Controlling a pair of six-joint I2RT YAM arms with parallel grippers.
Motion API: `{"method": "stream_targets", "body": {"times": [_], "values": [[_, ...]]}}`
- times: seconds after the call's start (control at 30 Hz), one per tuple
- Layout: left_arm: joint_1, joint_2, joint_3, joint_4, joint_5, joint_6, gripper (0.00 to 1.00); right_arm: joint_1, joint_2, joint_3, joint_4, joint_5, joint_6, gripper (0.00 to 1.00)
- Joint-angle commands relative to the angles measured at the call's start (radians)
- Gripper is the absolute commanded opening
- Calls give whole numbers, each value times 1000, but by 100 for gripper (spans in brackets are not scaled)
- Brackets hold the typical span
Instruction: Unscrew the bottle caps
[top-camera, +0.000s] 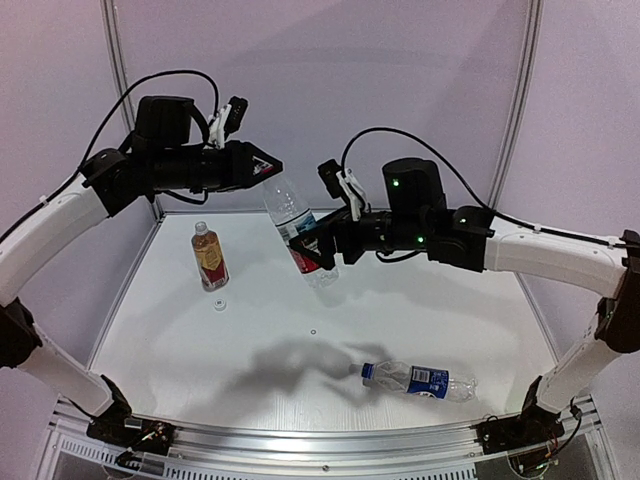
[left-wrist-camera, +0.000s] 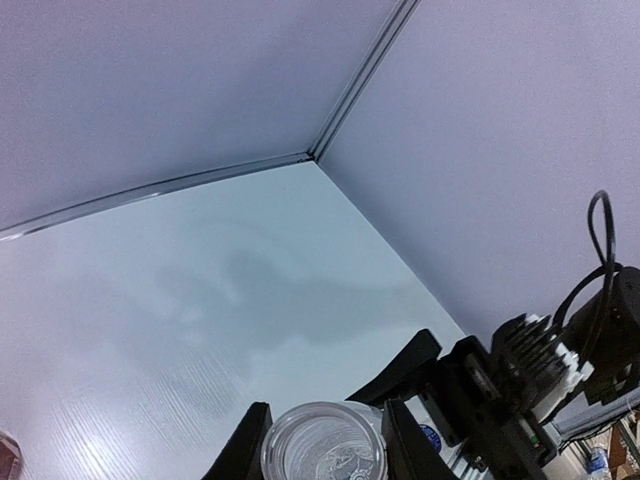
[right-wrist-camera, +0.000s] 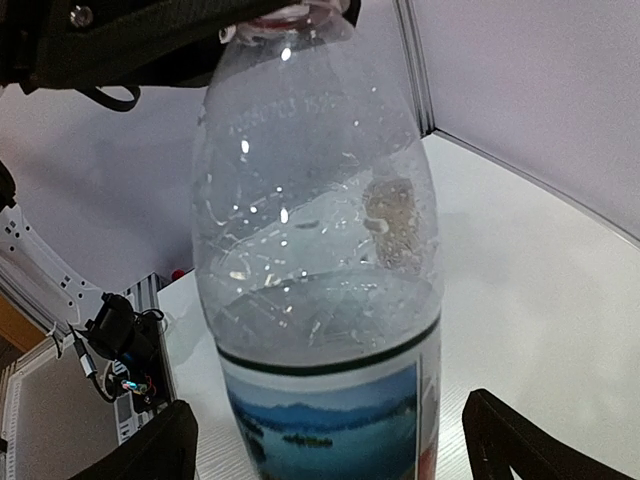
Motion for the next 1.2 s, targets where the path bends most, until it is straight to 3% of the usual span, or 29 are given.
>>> {"method": "stream_targets", "body": {"times": [0.0,0.4,0.7,0.9,1.17], "values": [[12,-27,-58,-7,-54,37,4,-2,-86,-45,-86,48,-39,96],[-16,-114,-440,268,-279,229,4,-15,-107,-85,-566,101,-180,99],[-56,-111,-590,426,-498,344,6,-16,-52,-154,-719,17,-228,99],[-59,-92,-710,642,-472,411,12,-16,18,-154,-831,34,-316,97],[-60,-58,-753,644,-443,445,18,-14,74,-156,-928,-5,-344,97]]}}
